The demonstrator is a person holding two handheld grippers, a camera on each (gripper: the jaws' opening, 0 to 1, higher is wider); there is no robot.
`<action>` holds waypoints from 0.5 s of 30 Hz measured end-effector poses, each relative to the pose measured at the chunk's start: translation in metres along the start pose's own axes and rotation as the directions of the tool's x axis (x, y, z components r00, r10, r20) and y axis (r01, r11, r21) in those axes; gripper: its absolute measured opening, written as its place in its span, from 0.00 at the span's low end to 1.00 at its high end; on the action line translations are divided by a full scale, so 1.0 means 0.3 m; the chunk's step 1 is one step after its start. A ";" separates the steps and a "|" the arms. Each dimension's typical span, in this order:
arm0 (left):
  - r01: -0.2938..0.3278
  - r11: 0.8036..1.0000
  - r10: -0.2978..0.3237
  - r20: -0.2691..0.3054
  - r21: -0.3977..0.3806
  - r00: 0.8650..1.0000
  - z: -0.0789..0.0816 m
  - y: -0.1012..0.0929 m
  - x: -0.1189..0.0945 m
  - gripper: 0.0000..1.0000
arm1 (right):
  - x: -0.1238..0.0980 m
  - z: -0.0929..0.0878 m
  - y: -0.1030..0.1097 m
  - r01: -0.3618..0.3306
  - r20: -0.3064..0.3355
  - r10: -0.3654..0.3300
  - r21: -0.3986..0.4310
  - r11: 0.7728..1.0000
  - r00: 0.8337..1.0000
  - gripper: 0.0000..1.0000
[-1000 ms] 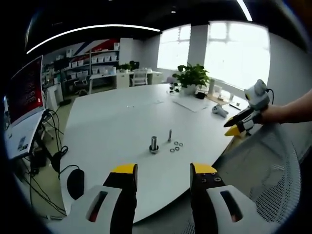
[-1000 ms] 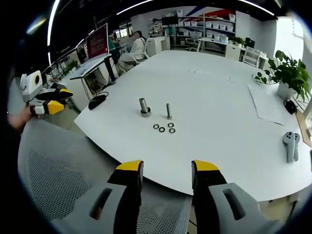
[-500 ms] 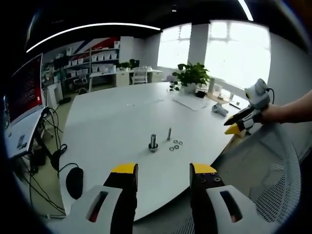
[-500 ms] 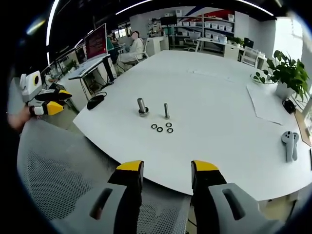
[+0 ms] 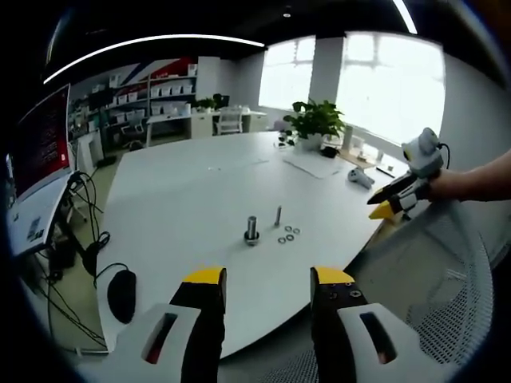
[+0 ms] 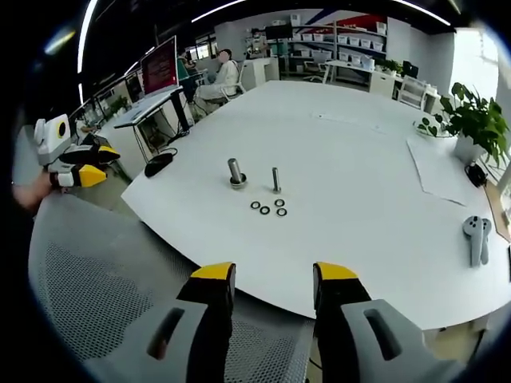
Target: Place the washer onto the threaded stud by aligning its center hole with the stud, sliding it down to the base, and recovering from edge contact or off-axis alignment until the washer reaches the visible bottom stop.
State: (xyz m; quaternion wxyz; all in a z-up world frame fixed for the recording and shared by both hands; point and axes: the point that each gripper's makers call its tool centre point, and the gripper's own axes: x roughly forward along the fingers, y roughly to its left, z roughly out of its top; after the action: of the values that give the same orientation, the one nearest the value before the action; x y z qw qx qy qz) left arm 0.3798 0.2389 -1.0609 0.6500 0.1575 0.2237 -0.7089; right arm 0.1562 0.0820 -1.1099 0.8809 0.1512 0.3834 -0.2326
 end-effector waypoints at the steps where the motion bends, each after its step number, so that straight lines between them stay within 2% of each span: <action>1: 0.000 1.000 0.000 -0.002 0.000 1.000 -0.001 0.001 0.001 0.40 | 0.004 -0.007 -0.013 -0.001 -0.003 0.001 0.003 1.000 1.000 0.41; 15: 0.015 1.000 -0.015 0.003 -0.009 1.000 0.000 0.001 0.005 0.40 | -0.004 0.008 0.003 0.010 0.002 -0.009 -0.024 1.000 1.000 0.41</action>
State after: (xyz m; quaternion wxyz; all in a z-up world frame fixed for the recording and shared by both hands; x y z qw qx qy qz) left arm 0.3799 0.2376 -1.0617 0.6457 0.1518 0.2275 -0.7129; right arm 0.1576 0.0819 -1.1074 0.8820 0.1386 0.3860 -0.2323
